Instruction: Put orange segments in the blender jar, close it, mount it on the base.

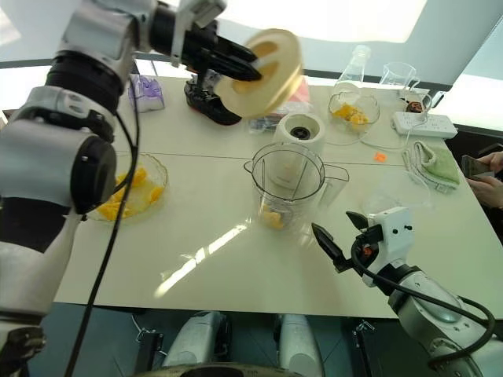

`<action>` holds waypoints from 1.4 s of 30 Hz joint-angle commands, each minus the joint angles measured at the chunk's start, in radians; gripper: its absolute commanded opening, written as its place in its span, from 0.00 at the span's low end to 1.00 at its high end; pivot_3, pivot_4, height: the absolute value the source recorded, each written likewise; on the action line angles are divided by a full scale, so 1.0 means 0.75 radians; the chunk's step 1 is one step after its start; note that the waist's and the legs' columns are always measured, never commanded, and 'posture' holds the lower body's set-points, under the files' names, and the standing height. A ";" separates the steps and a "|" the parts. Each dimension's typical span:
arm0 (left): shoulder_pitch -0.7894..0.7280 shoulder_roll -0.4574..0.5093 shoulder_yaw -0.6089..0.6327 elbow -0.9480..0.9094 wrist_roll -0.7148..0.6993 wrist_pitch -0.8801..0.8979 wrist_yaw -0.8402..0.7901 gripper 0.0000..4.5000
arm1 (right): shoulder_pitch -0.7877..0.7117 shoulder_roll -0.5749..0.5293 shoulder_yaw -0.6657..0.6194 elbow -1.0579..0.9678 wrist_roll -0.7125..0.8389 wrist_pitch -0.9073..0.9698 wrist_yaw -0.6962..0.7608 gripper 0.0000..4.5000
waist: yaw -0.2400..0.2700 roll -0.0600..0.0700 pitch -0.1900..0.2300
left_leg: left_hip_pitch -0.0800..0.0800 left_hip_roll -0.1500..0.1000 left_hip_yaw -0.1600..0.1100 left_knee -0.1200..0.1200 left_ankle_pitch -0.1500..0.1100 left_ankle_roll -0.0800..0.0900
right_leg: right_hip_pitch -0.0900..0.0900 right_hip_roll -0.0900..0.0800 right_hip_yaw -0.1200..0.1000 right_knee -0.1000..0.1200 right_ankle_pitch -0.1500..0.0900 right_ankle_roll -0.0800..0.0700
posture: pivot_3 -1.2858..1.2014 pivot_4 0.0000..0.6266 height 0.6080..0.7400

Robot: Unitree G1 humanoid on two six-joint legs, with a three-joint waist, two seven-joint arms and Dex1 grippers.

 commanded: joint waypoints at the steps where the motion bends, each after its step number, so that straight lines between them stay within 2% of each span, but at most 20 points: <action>1: -0.020 -0.020 -0.110 -0.085 -0.111 0.023 -0.027 0.05 | -0.027 0.046 0.020 -0.007 -0.056 -0.021 -0.006 1.00 | -0.006 0.000 0.000 | 0.000 0.000 0.000 0.000 0.000 0.000 | -0.001 0.000 0.000 0.001 0.000 0.000 | 0.52 0.24 1.00; 7: 0.090 -0.095 -0.470 -0.186 -0.220 0.017 -0.027 0.05 | -0.053 0.126 0.069 -0.033 -0.145 -0.019 -0.024 1.00 | 0.001 0.004 -0.001 | 0.000 0.001 -0.002 0.000 0.000 0.000 | -0.003 0.003 0.000 0.005 0.000 0.000 | 0.52 0.24 1.00; 12: 0.136 -0.120 -0.627 -0.192 -0.243 -0.019 -0.027 0.05 | -0.058 0.156 0.069 -0.054 -0.177 -0.014 -0.023 1.00 | 0.000 0.005 -0.001 | -0.008 0.000 -0.001 0.000 0.000 0.000 | -0.011 0.003 0.001 0.005 0.000 0.000 | 0.52 0.24 1.00; 32: 0.174 -0.226 -0.798 0.040 0.045 -0.245 -0.027 0.05 | -0.076 0.289 0.106 -0.059 -0.291 -0.026 -0.053 1.00 | 0.004 0.011 -0.008 | -0.004 -0.001 -0.003 0.003 0.000 0.000 | -0.004 0.001 0.001 0.003 0.000 0.000 | 0.52 0.24 1.00; 38: 0.181 -0.284 -0.724 0.084 0.096 -0.090 -0.027 0.05 | -0.105 0.339 0.130 -0.035 -0.383 -0.044 -0.086 1.00 | 0.002 0.011 -0.009 | 0.011 0.000 -0.003 0.002 -0.001 0.001 | 0.011 0.001 0.000 0.001 -0.001 0.000 | 0.52 0.24 1.00; 42: 0.231 -0.284 -0.714 0.066 0.110 0.010 -0.027 0.05 | -0.127 0.367 0.128 0.005 -0.448 -0.058 -0.105 1.00 | 0.001 0.013 -0.011 | 0.012 0.000 -0.003 0.002 -0.001 0.001 | 0.011 0.001 0.000 0.001 -0.001 0.000 | 0.52 0.24 1.00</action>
